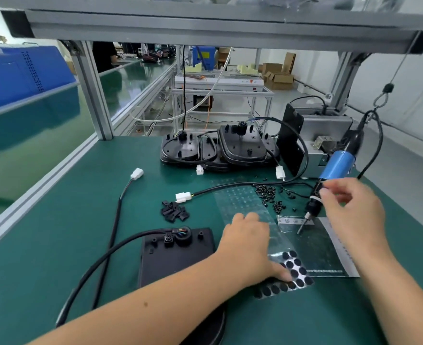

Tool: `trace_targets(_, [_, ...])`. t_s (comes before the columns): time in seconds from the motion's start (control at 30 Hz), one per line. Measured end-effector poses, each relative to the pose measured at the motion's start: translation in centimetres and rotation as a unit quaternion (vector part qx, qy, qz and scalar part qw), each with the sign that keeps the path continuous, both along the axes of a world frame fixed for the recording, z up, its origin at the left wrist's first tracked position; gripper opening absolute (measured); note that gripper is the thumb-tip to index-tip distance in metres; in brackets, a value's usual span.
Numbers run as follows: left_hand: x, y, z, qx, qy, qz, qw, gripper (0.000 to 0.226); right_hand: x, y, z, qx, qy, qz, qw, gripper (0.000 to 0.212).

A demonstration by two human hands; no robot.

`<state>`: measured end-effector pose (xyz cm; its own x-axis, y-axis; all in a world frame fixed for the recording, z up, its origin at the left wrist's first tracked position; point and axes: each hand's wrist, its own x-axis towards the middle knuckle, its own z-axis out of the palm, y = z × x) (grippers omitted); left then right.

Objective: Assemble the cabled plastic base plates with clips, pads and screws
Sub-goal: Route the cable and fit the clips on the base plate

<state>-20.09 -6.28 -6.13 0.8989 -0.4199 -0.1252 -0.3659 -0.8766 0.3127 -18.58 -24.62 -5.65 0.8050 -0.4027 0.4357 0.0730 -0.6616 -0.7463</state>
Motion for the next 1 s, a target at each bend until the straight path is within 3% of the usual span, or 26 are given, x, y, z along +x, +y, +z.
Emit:
trace_targets(0.07, [0.2, 0.3, -0.3, -0.033, 0.003, 0.012, 0.999, 0.070, -1.1, 0.2, 0.4, -0.025, 0.058, 0.134, 0.989, 0.019])
trace_targets(0.17, [0.3, 0.5, -0.4, -0.052, 0.006, 0.009, 0.999, 0.060, -2.3, 0.5, 0.3, -0.165, 0.217, 0.341, 0.899, 0.027])
trace_targets(0.23, [0.2, 0.5, -0.5, -0.047, 0.005, -0.002, 0.999, 0.056, -2.7, 0.5, -0.8, -0.225, 0.249, 0.377, 0.863, 0.034])
trace_targets(0.47, [0.1, 0.6, -0.3, -0.060, 0.006, -0.009, 0.998, 0.039, -3.1, 0.7, -2.2, -0.166, 0.167, 0.308, 0.922, 0.027])
trace_targets(0.77, [0.1, 0.5, -0.2, -0.053, 0.003, -0.017, 0.998, 0.039, -3.2, 1.3, -1.5, -0.201, 0.183, 0.286, 0.919, 0.014])
trace_targets(0.87, [0.2, 0.5, -0.2, -0.037, 0.001, -0.021, 0.999, 0.039, -3.2, 1.7, -1.3, -0.253, 0.184, 0.250, 0.917, 0.006])
trace_targets(1.0, [0.3, 0.4, -0.2, -0.024, -0.003, -0.028, 0.999, 0.039, -3.6, 1.9, -1.4, -0.281, 0.156, 0.221, 0.921, 0.008])
